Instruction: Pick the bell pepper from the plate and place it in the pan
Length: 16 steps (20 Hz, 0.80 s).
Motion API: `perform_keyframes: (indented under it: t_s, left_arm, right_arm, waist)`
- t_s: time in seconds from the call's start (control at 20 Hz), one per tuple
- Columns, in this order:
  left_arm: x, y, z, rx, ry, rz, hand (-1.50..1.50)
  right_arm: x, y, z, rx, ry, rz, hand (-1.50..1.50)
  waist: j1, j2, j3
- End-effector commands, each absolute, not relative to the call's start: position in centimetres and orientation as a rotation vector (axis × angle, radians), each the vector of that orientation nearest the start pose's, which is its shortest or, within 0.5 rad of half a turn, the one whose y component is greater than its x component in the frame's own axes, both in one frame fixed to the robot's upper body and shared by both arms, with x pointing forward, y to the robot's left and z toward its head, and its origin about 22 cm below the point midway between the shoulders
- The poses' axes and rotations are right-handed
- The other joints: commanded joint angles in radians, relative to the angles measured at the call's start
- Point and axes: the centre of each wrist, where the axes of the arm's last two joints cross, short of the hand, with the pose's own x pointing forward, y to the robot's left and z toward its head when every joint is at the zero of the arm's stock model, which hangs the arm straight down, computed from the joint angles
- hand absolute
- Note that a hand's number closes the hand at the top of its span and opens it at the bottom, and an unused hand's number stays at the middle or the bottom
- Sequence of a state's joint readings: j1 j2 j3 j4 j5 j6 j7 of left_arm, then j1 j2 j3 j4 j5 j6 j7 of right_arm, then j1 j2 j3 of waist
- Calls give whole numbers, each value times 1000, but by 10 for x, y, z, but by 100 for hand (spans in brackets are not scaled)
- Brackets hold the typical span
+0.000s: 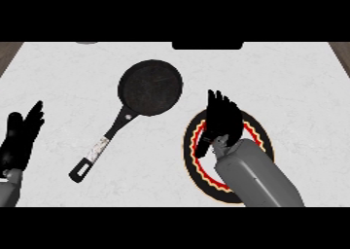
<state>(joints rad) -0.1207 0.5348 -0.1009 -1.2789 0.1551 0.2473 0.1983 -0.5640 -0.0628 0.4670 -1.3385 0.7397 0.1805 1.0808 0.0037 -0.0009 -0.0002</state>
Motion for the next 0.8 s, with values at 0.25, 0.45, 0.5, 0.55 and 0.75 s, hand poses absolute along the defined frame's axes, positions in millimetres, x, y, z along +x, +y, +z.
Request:
perform_keyframes:
  t_s: [0.25, 0.45, 0.5, 0.55, 0.75]
  left_arm:
    - [259, 363, 23, 498, -1214, -106, 0]
    - [273, 348, 7, 504, -1191, -95, 0]
    - [276, 348, 15, 512, -1185, -104, 0]
    - [275, 359, 34, 487, -1194, -118, 0]
    - [273, 365, 0, 490, -1209, -81, 0]
  right_arm:
    - [323, -94, 53, -881, -738, 889, -150]
    - [324, -83, 55, -868, -699, 914, -150]
    - [331, -83, 55, -869, -683, 915, -150]
    - [330, -74, 50, -878, -690, 904, -150]
    - [330, -89, 50, -877, -686, 955, 150]
  waist:
    - [2, 0, 0]
    - [-3, 1, 0]
    - [-2, 1, 0]
    - [4, 1, 0]
    - [-4, 1, 0]
